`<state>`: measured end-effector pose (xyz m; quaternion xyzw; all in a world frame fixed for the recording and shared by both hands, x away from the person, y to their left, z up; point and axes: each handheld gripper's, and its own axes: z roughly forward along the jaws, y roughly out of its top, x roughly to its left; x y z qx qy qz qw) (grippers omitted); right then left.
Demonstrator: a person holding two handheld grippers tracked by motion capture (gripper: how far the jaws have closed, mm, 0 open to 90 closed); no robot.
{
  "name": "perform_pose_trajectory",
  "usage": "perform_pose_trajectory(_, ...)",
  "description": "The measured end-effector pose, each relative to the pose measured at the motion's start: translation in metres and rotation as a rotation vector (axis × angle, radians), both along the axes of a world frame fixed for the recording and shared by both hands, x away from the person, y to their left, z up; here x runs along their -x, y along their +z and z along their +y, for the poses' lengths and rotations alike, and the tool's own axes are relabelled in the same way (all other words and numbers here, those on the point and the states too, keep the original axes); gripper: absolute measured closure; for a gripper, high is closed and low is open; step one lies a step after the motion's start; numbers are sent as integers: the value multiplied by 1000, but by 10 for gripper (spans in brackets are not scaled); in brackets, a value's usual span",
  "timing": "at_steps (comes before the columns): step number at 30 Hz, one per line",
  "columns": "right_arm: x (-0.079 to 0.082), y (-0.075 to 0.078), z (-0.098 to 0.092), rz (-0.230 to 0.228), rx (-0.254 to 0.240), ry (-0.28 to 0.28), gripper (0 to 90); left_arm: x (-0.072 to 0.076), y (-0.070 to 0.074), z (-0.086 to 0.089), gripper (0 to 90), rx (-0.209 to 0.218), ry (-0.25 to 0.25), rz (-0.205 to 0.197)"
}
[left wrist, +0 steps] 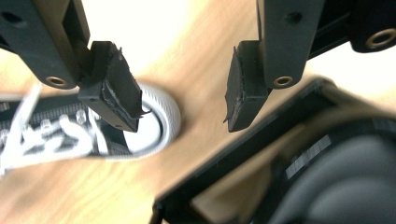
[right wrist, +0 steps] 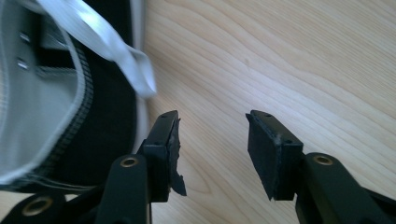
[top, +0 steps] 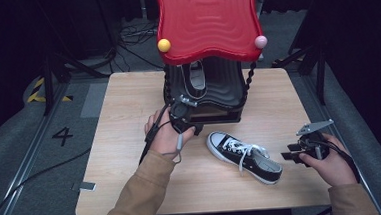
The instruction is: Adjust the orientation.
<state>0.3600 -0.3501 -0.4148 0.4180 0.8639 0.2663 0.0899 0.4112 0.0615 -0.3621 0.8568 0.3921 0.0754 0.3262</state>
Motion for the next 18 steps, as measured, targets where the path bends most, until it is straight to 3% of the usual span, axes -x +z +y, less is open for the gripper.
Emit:
perform_pose_trajectory(5, 3, 7, 5, -4, -75, 14, 562, 15, -10, 15, 440, 6, -11, 29)
perform_pose_trajectory(7, 4, 10, 8, 14, -68, 20, 563, 17, -12, 17, 420, -5, -30, 40)
perform_pose_trajectory(13, 10, 21, 20, 24, -82, 45, 600, 21, -21, 27, 393, -16, -15, 69)
perform_pose_trajectory(18, 13, 28, 32, 27, -74, 78, 614, 23, -25, 37, 394, -20, 9, 51)
